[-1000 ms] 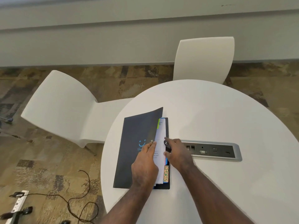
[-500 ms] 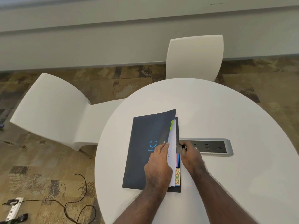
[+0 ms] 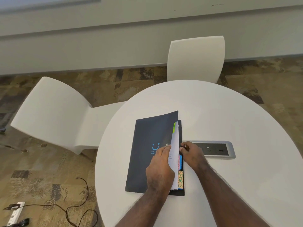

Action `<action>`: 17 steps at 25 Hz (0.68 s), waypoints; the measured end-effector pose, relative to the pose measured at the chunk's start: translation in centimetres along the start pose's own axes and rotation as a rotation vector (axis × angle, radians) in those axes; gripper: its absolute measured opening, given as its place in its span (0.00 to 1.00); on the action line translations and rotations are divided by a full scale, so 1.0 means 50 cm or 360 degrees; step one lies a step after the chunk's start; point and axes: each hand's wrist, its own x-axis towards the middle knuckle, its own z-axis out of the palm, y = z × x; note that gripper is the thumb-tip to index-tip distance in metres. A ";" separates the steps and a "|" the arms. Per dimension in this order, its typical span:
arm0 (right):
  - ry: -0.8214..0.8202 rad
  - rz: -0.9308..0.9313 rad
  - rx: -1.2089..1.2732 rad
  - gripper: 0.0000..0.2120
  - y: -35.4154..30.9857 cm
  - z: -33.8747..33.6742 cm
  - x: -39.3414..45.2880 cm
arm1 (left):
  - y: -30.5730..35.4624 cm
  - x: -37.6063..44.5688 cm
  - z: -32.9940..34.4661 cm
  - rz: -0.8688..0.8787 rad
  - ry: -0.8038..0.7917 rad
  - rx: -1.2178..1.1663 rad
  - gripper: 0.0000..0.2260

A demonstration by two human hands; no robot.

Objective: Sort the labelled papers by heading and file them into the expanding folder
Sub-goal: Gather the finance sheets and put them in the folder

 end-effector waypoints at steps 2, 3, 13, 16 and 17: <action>0.0089 0.0022 0.0122 0.10 0.010 -0.019 -0.005 | 0.022 0.004 0.011 -0.0028 -0.0051 0.0010 0.28; 0.0119 0.0033 0.0168 0.11 0.017 -0.029 -0.009 | 0.033 0.005 0.017 -0.0042 -0.0074 0.0021 0.29; 0.0172 -0.0121 -0.0074 0.15 0.073 -0.084 -0.038 | 0.073 -0.008 0.031 0.0046 -0.0033 -0.0009 0.26; -0.0024 -0.0218 -0.0362 0.14 0.078 -0.085 -0.040 | 0.057 -0.007 0.011 0.0090 0.0020 -0.0011 0.23; -0.0100 -0.0228 -0.0370 0.14 0.078 -0.083 -0.041 | 0.053 -0.007 0.006 0.0097 0.0025 -0.0018 0.21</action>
